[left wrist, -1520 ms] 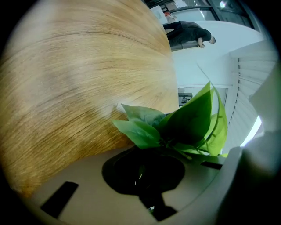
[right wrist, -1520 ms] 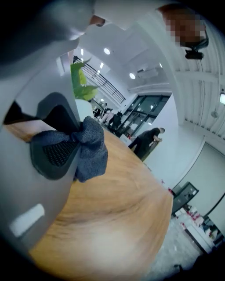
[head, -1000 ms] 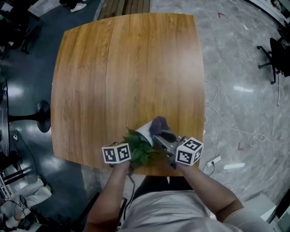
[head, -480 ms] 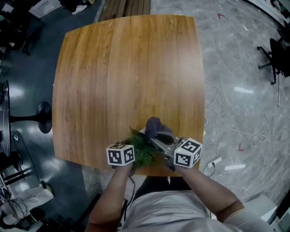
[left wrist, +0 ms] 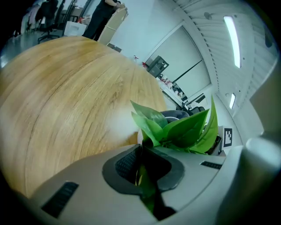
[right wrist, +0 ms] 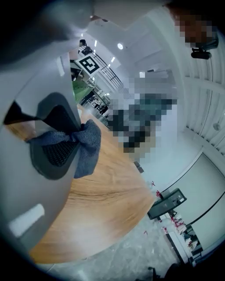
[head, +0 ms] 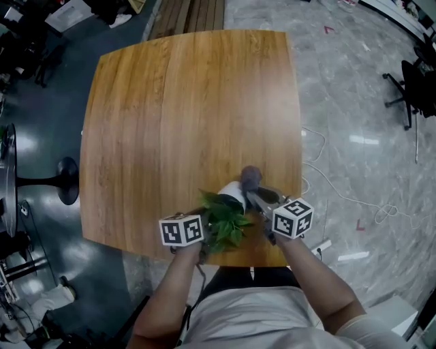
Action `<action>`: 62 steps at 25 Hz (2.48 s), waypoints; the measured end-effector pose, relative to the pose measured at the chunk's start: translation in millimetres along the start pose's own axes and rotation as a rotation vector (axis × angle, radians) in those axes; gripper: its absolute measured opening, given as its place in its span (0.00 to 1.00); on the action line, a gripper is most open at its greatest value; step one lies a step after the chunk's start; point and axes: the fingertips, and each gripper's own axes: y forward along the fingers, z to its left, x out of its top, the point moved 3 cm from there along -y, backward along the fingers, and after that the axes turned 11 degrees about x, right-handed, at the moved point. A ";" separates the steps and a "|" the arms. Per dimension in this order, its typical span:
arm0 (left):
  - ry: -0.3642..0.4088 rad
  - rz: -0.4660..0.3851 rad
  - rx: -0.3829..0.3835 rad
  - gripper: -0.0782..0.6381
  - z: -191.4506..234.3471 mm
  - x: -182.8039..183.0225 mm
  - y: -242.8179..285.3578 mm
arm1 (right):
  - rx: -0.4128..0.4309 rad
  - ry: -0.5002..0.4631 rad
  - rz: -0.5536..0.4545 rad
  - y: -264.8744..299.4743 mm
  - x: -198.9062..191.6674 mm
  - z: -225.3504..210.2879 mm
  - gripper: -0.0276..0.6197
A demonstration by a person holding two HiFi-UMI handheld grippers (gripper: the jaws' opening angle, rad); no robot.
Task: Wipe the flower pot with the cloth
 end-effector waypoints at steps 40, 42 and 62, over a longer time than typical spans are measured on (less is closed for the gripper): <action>-0.117 -0.357 -0.060 0.20 -92.6 28.3 -121.3 | -0.004 -0.392 0.000 -120.3 91.6 116.1 0.13; -0.074 -0.431 -0.037 0.16 -105.4 32.1 -145.9 | 0.015 -0.433 -0.005 -127.9 99.5 134.4 0.13; 0.251 -0.982 0.074 0.12 -252.0 10.3 -373.3 | 0.187 -0.773 -0.170 -219.9 172.5 324.7 0.13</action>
